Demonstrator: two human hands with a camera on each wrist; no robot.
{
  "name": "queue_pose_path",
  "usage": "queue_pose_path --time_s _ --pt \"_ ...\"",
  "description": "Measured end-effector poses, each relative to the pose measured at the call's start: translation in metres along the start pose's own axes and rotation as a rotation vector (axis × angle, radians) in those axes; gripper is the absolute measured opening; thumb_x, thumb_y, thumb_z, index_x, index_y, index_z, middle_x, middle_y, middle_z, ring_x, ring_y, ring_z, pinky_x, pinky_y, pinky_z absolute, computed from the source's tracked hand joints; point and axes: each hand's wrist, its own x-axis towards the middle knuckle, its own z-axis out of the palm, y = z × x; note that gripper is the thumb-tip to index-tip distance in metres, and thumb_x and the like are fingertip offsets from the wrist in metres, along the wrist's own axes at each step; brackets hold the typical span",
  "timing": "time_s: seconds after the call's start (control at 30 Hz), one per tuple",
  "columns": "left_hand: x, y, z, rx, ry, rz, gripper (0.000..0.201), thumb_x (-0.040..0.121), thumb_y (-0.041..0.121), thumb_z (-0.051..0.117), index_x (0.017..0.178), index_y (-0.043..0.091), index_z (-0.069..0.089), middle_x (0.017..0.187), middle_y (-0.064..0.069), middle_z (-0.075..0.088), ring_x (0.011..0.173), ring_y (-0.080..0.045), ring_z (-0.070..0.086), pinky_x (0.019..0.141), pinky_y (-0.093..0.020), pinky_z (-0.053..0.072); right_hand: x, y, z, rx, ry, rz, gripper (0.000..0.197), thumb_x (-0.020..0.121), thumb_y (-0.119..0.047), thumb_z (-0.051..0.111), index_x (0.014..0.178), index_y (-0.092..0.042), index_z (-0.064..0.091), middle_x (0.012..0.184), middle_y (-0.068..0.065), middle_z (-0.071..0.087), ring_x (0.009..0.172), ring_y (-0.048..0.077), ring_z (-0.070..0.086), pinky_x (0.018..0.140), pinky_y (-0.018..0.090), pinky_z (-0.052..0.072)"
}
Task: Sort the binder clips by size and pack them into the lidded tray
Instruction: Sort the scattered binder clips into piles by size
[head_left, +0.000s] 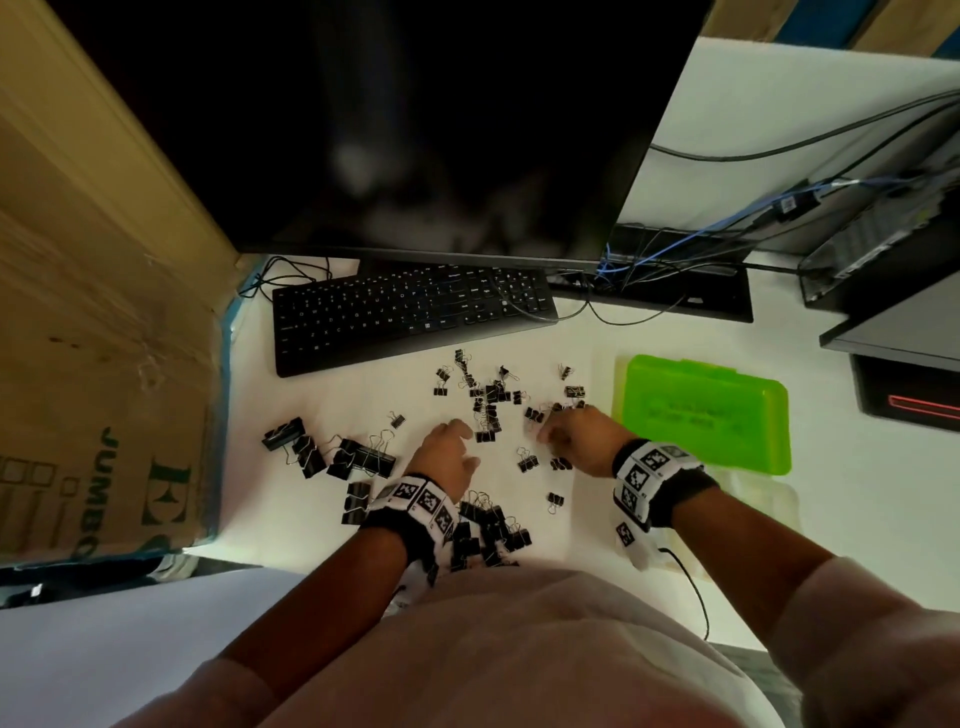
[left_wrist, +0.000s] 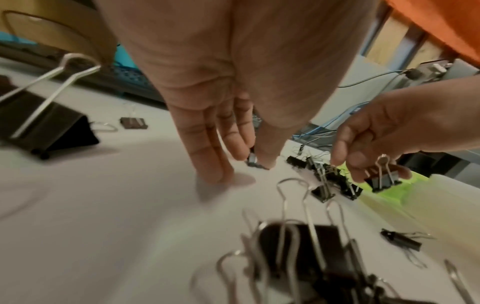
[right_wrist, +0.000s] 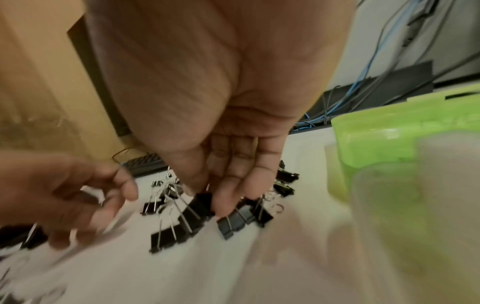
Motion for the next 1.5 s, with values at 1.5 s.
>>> queue_pose_path --time_s 1.5 --pt "-0.051 -0.054 0.019 0.704 -0.114 0.754 0.037 0.074 0.036 0.07 0.109 0.032 0.058 0.119 0.009 0.061 0.119 -0.016 0.055 0.098 -0.042 0.048 -0.057 -0.013 0.066 -0.009 -0.135 -0.056 0.031 0.087 -0.001 0.049 0.108 -0.01 0.069 0.111 0.009 0.068 0.099 0.023 0.063 0.079 0.02 0.043"
